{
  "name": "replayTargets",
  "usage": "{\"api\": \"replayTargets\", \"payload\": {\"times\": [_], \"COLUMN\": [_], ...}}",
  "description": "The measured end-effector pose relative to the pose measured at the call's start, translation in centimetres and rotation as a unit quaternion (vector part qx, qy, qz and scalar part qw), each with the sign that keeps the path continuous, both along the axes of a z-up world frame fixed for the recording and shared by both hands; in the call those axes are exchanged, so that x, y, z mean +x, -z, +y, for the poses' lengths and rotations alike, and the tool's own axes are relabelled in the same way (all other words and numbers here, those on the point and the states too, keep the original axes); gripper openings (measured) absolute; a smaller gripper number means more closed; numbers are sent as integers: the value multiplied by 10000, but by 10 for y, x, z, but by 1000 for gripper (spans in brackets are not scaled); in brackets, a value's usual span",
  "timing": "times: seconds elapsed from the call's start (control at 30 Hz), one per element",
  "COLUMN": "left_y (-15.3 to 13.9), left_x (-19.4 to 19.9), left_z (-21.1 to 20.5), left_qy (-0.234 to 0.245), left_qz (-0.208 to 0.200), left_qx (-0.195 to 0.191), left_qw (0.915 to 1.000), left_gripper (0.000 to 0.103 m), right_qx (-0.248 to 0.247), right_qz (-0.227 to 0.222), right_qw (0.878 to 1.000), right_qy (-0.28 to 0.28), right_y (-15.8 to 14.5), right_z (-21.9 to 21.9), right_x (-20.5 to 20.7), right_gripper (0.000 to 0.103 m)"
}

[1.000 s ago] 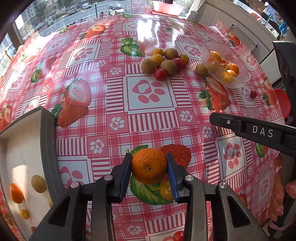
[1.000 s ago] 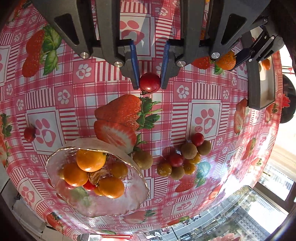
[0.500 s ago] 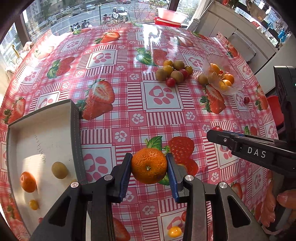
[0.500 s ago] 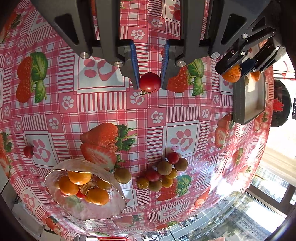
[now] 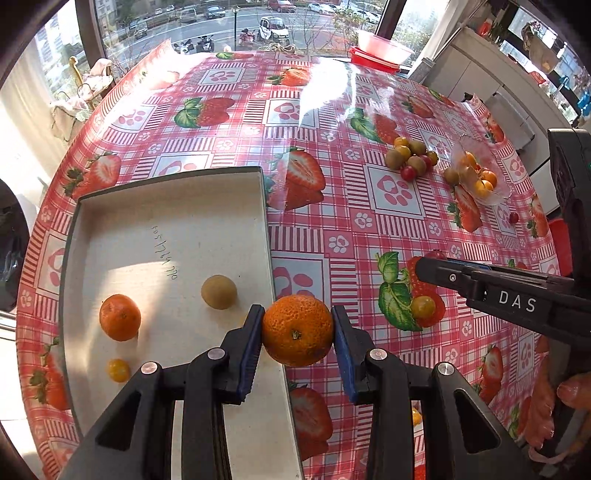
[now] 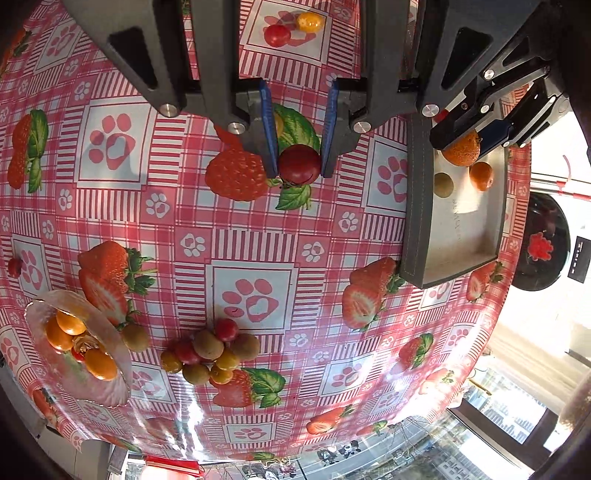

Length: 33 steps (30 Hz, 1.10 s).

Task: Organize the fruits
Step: 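Carry the orange and red tomato over the grey tray and open both tools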

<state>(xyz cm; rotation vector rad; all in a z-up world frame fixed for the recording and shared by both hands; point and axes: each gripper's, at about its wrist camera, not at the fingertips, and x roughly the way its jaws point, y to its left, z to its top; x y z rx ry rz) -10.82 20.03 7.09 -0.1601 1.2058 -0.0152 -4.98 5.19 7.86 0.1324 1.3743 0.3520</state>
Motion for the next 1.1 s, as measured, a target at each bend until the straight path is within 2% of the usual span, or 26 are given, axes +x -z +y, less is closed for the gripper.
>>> {"api": "replayTargets", "payload": {"times": [0.3,0.53,0.83,1.1], "left_y": [4,21,42,52], "left_x": [-22,-31,-31,-29], "left_z": [57,90,101,108], "left_qy": [-531,-849,-889,-920], "left_qz": [23,122,284,406], "left_qx": [95,148,189,187], "left_qw": [9985,9962,9955,9948], "left_gripper": [38,38,38,38], "right_qx": [111,168,168,43], "right_qz": [-55,-66,-28,-24], "right_qw": [9983,9953,9921,9917], "right_qy": [-562,-952,-1241,-1288], "right_y": [-9,-10,-6,6], "right_z": [69,114,159,176], "right_x": [-4,-4,2,14], "right_gripper": [24,24,24,24]}}
